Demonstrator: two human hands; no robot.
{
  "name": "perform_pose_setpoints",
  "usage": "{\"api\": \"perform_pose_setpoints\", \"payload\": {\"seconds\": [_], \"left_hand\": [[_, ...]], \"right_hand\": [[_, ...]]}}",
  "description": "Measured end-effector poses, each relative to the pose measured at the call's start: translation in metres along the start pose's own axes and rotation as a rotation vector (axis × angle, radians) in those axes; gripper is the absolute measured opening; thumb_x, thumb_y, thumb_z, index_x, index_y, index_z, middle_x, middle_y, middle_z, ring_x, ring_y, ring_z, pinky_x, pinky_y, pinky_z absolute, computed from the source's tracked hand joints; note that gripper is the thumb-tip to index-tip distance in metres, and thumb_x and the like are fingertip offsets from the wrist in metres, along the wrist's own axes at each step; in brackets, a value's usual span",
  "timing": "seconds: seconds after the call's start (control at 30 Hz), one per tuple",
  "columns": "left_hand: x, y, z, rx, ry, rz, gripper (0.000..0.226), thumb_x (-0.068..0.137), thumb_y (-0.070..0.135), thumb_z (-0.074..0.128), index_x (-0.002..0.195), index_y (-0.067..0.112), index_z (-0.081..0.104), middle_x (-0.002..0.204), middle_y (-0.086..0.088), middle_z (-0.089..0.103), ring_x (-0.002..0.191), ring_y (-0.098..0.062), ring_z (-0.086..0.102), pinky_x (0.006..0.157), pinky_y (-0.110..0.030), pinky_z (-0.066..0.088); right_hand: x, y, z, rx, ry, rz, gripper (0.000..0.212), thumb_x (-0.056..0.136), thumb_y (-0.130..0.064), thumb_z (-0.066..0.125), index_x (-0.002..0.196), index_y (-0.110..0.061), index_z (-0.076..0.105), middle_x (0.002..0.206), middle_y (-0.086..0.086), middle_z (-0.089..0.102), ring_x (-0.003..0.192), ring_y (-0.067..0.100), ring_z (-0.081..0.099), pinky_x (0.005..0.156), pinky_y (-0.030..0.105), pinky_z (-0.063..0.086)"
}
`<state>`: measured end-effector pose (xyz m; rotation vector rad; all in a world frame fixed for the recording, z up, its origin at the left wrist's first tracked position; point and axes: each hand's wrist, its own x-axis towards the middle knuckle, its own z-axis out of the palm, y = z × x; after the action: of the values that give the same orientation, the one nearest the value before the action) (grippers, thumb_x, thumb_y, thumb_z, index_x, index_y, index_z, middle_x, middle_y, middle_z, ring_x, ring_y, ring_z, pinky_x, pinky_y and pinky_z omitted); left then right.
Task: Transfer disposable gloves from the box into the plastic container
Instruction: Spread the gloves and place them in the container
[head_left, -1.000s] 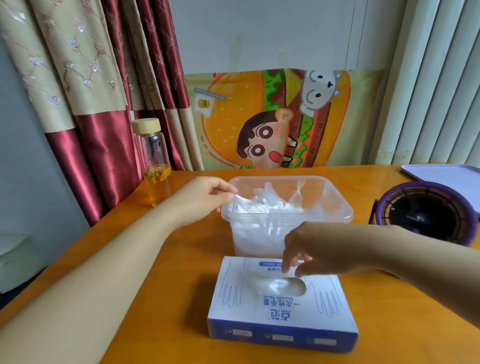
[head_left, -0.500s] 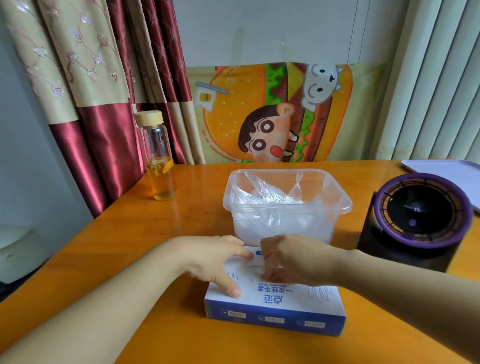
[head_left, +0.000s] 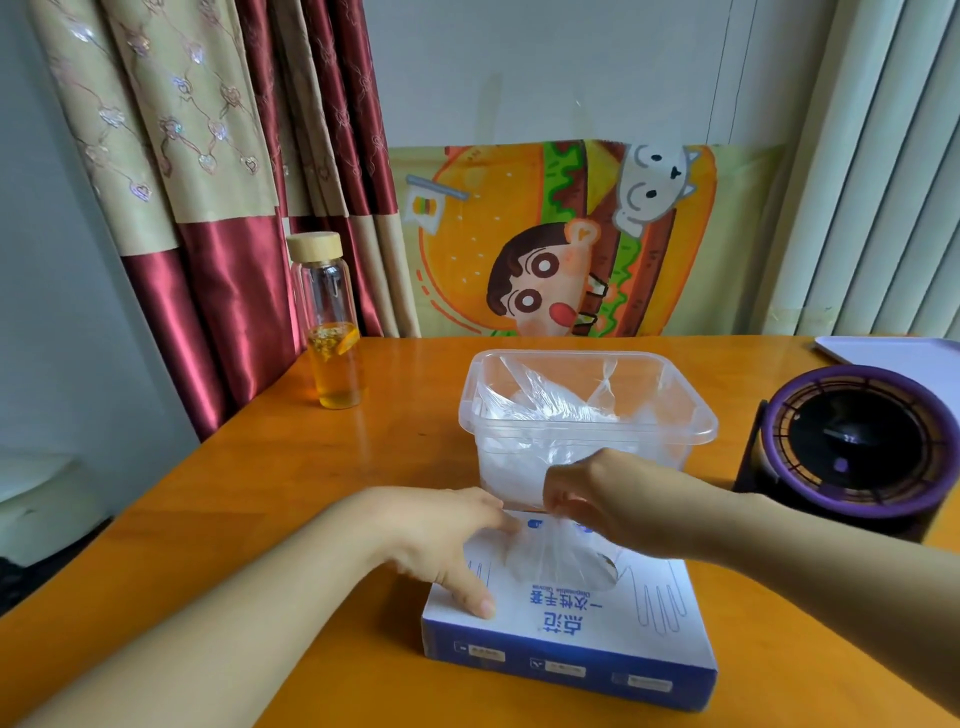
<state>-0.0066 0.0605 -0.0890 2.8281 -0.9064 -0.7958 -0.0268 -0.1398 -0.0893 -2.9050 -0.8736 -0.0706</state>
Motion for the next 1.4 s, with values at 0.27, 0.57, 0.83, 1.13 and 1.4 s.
{"api": "perform_pose_setpoints", "payload": {"seconds": [0.27,0.57,0.83,1.13,1.4], "left_hand": [[0.000,-0.001,0.003,0.004,0.018,-0.006,0.082,0.083,0.047,0.069,0.149,0.040,0.022,0.158,0.016,0.010,0.143,-0.016,0.019,0.112,-0.031,0.025],[-0.005,0.004,0.001,0.006,-0.005,-0.010,0.080,0.081,0.049,0.070,0.147,0.042,0.027,0.153,0.011,0.026,0.132,-0.018,0.038,0.104,-0.031,0.041],[-0.013,0.000,-0.003,-0.224,0.098,0.054,0.079,0.082,0.045,0.070,0.145,0.046,0.021,0.151,0.022,0.029,0.133,0.001,0.033,0.106,-0.019,0.028],[-0.015,0.011,-0.031,-0.957,0.710,0.246,0.103,0.065,0.061,0.073,0.149,0.041,0.018,0.139,0.024,0.038,0.128,-0.001,0.039,0.103,-0.024,0.035],[0.000,0.023,-0.036,-1.053,0.861,-0.035,0.028,0.091,0.045,0.058,0.102,0.023,0.072,0.090,0.017,0.064,0.089,0.001,0.057,0.070,-0.012,0.036]], "right_hand": [[-0.006,-0.005,0.003,0.223,-0.091,0.101,0.042,0.086,-0.052,0.058,0.120,-0.026,0.057,0.107,-0.014,0.058,0.089,0.003,0.055,0.070,0.011,0.045],[-0.015,-0.032,-0.019,0.491,0.268,-0.008,0.011,0.092,-0.030,0.057,0.086,-0.023,0.063,0.081,-0.010,0.065,0.075,0.003,0.060,0.067,0.013,0.047],[-0.006,-0.010,-0.074,1.006,0.615,0.239,0.026,0.094,-0.031,0.053,0.083,-0.010,0.064,0.070,0.002,0.067,0.059,0.006,0.061,0.056,0.016,0.048],[-0.002,-0.007,-0.051,1.400,0.341,0.453,0.030,0.095,-0.029,0.052,0.091,-0.004,0.066,0.076,0.007,0.062,0.069,0.014,0.061,0.073,0.027,0.053],[-0.005,-0.002,-0.048,1.431,0.318,0.489,0.037,0.091,-0.044,0.050,0.117,-0.019,0.057,0.109,0.008,0.066,0.093,0.025,0.067,0.080,0.035,0.053]]}}
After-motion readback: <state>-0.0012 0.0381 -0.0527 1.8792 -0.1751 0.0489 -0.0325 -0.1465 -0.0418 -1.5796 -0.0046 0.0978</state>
